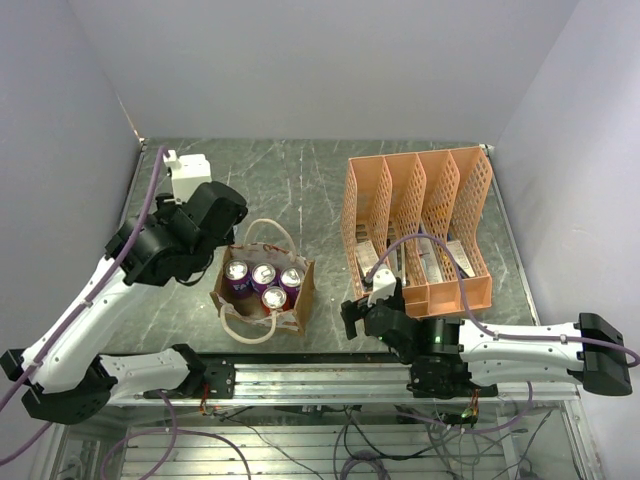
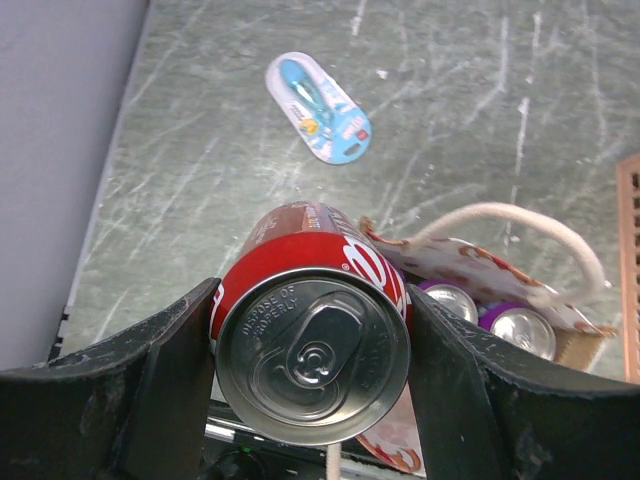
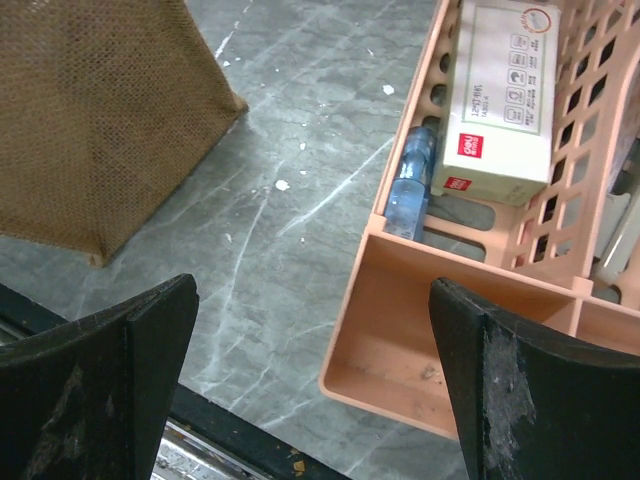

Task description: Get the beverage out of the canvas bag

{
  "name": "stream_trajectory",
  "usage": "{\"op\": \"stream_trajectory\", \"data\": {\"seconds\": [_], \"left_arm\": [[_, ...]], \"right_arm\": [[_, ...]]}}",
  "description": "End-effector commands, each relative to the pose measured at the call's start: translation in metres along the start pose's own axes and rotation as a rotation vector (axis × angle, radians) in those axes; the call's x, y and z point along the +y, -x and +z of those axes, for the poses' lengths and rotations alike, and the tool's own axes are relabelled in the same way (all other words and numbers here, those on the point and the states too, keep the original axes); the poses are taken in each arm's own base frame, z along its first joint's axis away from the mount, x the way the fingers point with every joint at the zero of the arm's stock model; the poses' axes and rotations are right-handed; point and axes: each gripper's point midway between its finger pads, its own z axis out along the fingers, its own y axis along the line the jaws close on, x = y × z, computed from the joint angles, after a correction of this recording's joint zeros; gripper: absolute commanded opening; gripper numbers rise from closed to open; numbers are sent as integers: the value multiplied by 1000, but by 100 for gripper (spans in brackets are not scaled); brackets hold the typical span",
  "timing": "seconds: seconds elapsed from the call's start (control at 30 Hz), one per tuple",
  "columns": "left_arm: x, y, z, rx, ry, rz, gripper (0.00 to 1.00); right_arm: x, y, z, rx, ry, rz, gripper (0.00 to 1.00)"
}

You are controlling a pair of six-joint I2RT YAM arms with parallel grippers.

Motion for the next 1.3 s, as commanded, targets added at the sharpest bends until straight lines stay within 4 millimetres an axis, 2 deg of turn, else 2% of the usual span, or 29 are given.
{"op": "stream_trajectory", "data": {"seconds": [0.0, 0.2, 0.47, 0.6, 0.8, 0.93, 1.03, 1.27], "left_arm": [[28, 29, 7, -108, 112, -33, 7], [43, 25, 49, -61, 148, -94, 7], [66, -4, 107, -23, 255, -178, 7], [74, -13, 133, -17, 247, -232, 7], [108, -29, 171, 36, 271, -339, 7], [116, -47, 197, 112, 245, -375, 7], [125, -59, 208, 165, 239, -405, 7], [130, -75, 223, 228, 228, -388, 7]], "right_arm": [[8, 5, 3, -26, 31, 5, 99], [6, 7, 0, -46, 39, 26, 99], [6, 7, 0, -44, 35, 24, 99], [7, 6, 1, -38, 33, 18, 99], [8, 5, 1, -38, 33, 14, 99], [7, 5, 1, -40, 32, 15, 99], [7, 5, 1, -40, 31, 15, 99], [8, 5, 1, -38, 33, 11, 100]]}}
